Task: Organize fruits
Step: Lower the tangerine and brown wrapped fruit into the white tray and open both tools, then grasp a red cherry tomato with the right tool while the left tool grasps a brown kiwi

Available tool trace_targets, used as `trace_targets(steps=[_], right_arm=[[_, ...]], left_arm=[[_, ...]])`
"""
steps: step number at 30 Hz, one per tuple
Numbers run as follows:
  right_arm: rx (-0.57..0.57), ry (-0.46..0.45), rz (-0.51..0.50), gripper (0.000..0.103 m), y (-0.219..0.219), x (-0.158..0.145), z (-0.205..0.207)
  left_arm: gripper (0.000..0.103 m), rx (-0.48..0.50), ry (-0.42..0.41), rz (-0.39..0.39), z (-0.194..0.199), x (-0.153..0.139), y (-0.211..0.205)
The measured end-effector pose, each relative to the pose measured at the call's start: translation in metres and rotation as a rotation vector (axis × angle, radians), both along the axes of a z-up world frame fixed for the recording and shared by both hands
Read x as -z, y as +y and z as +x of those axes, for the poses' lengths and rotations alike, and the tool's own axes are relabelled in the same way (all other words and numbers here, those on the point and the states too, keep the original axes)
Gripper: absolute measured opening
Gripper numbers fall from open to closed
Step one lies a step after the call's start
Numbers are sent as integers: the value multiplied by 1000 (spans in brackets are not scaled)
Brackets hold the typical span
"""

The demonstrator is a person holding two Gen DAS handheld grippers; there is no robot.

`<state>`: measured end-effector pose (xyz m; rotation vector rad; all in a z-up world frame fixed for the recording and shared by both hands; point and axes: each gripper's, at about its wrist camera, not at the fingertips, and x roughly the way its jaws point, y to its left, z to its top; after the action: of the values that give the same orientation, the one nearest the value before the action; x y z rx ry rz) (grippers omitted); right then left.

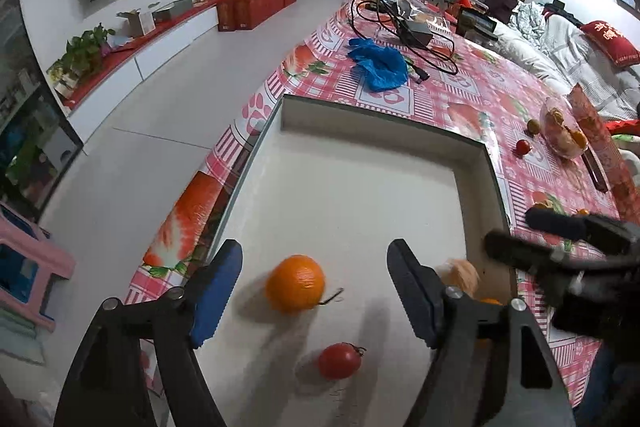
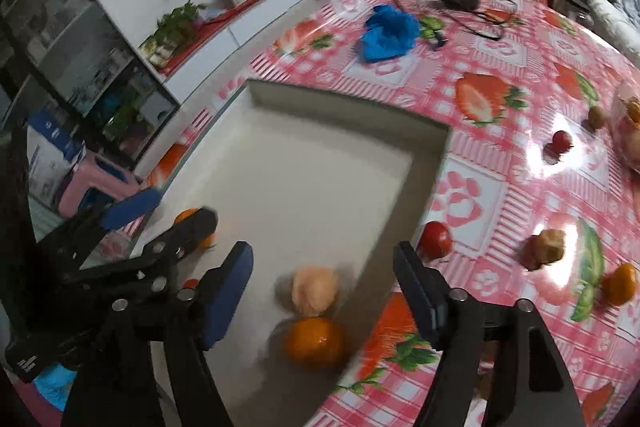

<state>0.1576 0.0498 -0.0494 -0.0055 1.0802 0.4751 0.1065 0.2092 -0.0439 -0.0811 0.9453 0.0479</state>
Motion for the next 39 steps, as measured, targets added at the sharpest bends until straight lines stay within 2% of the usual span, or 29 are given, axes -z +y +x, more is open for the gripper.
trace_targets(steps=[5, 9, 12, 16, 21, 27, 36, 39], right_arm=[[119, -25, -43, 74, -38, 0, 11], [217, -40, -150, 74, -64, 9, 20], [234, -50, -206, 74, -71, 19, 27], [202, -83, -267, 74, -61, 29, 29], [111, -177, -319, 74, -37, 27, 20], [103, -164, -252, 74, -44, 25, 20], [-49, -270, -338, 74, -15, 24, -5], [-56, -238, -305, 74, -14, 30, 3]], left_arm=[[78, 25, -24, 19, -3, -3, -14], [78, 53, -40, 25, -8, -5, -26], [78, 67, -41, 24, -11, -4, -33], [78, 84, -35, 29, -15, -1, -40], [78, 77, -17, 14, -16, 6, -38], [78, 74, -2, -7, -18, 12, -38], [78, 77, 9, -26, -19, 17, -40], [78, 78, 11, -22, -21, 19, -39]])
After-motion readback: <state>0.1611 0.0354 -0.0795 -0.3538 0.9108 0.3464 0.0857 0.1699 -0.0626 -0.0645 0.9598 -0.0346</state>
